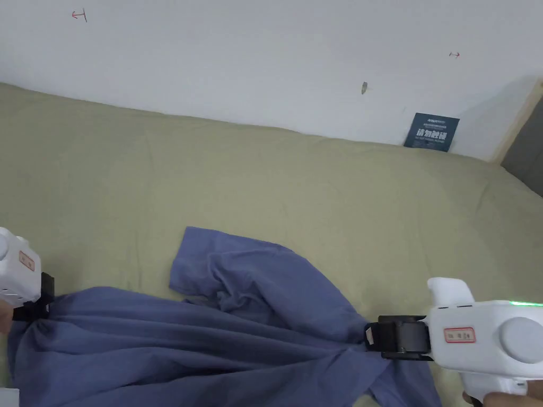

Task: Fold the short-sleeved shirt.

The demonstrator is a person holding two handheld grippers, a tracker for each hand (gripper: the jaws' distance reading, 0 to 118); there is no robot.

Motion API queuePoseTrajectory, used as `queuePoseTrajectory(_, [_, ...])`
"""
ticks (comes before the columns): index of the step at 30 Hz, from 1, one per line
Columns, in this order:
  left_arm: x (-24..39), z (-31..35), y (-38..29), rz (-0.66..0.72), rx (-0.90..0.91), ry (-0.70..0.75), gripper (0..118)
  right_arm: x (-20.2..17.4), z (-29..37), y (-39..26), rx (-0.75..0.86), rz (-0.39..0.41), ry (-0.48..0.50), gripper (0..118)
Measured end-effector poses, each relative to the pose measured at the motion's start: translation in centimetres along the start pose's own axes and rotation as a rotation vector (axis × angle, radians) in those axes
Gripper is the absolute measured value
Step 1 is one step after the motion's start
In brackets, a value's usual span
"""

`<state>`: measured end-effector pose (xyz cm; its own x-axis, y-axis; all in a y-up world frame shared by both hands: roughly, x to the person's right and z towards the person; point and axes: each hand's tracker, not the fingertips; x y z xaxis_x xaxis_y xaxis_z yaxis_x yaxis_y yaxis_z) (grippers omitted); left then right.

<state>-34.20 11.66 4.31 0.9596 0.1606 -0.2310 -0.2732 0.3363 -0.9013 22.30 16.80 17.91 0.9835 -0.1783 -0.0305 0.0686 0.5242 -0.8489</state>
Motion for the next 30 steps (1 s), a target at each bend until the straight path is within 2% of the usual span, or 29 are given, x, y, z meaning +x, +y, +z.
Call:
queuePoseTrajectory(3, [0.0,-0.1,-0.4,-0.013,0.006,0.000,0,-0.1,-2.8,0.9,-0.062,-0.002,-0.077,107])
queuePoseTrajectory(4, [-0.1,-0.2,-0.4,-0.015,0.008,-0.001,0,0.1,-3.7,0.8,-0.087,-0.009,-0.102,92])
queuePoseTrajectory(5, [-0.1,-0.2,-0.5,-0.014,0.010,-0.003,0,0.2,-4.2,0.9,-0.115,-0.024,-0.111,60])
queuePoseTrajectory(6, [-0.3,-0.1,-0.5,-0.009,0.011,-0.009,0,0.4,-4.6,1.0,-0.144,-0.041,-0.102,21])
queuePoseTrajectory(7, [-0.5,0.0,-0.5,-0.004,0.012,-0.017,0,0.8,-4.7,0.7,-0.164,-0.073,-0.073,13])
queuePoseTrajectory(8, [-0.7,0.1,-0.5,-0.001,0.012,-0.026,0,1.1,-4.8,0.6,-0.175,-0.097,-0.057,13])
queuePoseTrajectory(9, [-0.8,0.5,-0.6,-0.003,0.008,-0.040,0,1.3,-4.2,0.3,-0.108,-0.129,-0.050,13])
queuePoseTrajectory(11, [-1.1,1.3,-0.5,0.000,0.003,-0.058,0,0.9,-3.0,0.3,-0.041,-0.103,-0.039,13])
queuePoseTrajectory(15, [-1.0,5.7,-0.5,-0.018,0.138,-0.136,0,0.2,0.0,1.4,0.068,-0.094,0.016,13])
queuePoseTrajectory(17, [-0.5,7.8,0.0,-0.039,0.168,-0.179,0,-0.3,1.4,2.2,0.112,-0.056,0.021,13])
queuePoseTrajectory(19, [0.2,9.9,0.5,-0.062,0.222,-0.164,0,-1.0,2.6,3.3,0.160,-0.032,0.024,13])
queuePoseTrajectory(22, [0.8,12.9,1.9,-0.082,0.296,-0.199,0,-1.4,4.4,4.8,0.203,-0.042,0.036,13])
queuePoseTrajectory(26, [1.2,16.8,3.5,-0.097,0.374,-0.231,0,-2.8,7.0,7.0,0.286,0.011,0.021,13])
queuePoseTrajectory(30, [1.6,20.3,5.2,-0.117,0.436,-0.237,0,-3.0,9.4,9.5,0.370,0.004,0.030,13])
